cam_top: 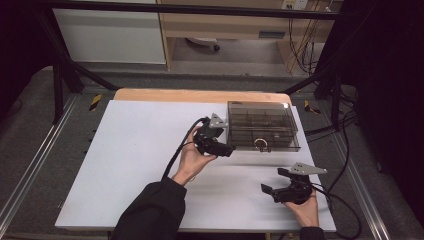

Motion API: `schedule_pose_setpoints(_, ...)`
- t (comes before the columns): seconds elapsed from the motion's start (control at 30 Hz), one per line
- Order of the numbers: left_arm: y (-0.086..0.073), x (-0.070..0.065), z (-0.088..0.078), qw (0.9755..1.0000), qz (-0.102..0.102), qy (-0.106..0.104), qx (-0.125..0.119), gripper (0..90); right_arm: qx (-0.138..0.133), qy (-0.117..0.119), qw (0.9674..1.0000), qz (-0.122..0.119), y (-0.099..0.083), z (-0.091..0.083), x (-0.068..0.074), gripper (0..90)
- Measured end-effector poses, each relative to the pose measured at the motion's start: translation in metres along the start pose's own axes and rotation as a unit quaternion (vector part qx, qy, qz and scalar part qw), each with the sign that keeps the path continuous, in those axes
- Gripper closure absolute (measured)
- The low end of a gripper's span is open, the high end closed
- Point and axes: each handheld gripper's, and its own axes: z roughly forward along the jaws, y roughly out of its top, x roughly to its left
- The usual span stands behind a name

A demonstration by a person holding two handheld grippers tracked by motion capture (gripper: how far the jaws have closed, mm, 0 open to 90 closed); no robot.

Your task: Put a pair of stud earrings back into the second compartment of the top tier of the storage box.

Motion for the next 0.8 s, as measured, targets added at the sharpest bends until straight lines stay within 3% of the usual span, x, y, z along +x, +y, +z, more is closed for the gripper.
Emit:
schedule_pose_setpoints(0.37,-0.044,0.027,-0.033,0.9997,-0.016,0.016,0.004,9.8,0.003,-0.002,1.0,0.0,0.0,0.0,0.0,0.6)
schedule_pose_setpoints(0.8,-0.102,0.046,-0.046,0.9977,-0.034,0.037,0.045,7.0,0.007,-0.003,1.0,-0.001,-0.001,0.001,0.0,0.6)
